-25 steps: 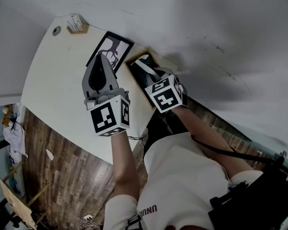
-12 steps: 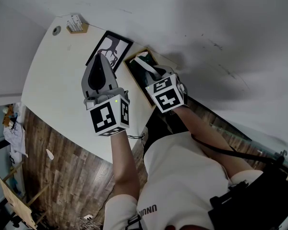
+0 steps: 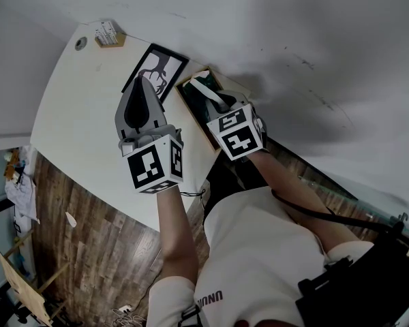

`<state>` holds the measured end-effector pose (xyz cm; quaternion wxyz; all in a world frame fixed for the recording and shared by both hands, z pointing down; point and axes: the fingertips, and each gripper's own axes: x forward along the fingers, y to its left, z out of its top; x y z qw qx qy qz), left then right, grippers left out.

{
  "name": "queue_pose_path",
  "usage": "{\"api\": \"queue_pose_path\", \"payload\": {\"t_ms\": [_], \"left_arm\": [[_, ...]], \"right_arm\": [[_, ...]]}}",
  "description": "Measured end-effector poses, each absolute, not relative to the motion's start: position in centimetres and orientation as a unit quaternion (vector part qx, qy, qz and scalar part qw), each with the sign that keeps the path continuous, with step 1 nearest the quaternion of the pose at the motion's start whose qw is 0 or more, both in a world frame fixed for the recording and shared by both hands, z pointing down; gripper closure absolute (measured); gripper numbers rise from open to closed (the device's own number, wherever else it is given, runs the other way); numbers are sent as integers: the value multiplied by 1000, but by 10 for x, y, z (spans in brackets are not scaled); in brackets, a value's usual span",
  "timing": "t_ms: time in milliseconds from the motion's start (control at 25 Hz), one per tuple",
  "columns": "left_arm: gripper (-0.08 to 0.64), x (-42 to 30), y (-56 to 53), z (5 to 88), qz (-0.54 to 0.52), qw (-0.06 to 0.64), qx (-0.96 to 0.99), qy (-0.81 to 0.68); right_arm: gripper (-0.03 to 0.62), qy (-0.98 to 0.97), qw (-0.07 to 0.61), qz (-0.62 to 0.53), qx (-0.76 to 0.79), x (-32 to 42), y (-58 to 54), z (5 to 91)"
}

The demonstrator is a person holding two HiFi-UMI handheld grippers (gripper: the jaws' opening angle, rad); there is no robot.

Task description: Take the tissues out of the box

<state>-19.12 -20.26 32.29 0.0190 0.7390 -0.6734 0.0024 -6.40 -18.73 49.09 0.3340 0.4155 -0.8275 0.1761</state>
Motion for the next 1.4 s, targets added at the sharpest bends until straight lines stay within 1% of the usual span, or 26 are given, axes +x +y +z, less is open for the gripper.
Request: {"api": "queue_pose_path", "payload": {"t_ms": [840,1400], "left_arm": [[545,-188,-200,320,3,13,741,-672],[545,-184,-198,319,7,13,742,-670]], "right_arm": [[522,-837,300,176,422,-64,-190,470],[522,-841,290,171,423,-61,-191,461]]}}
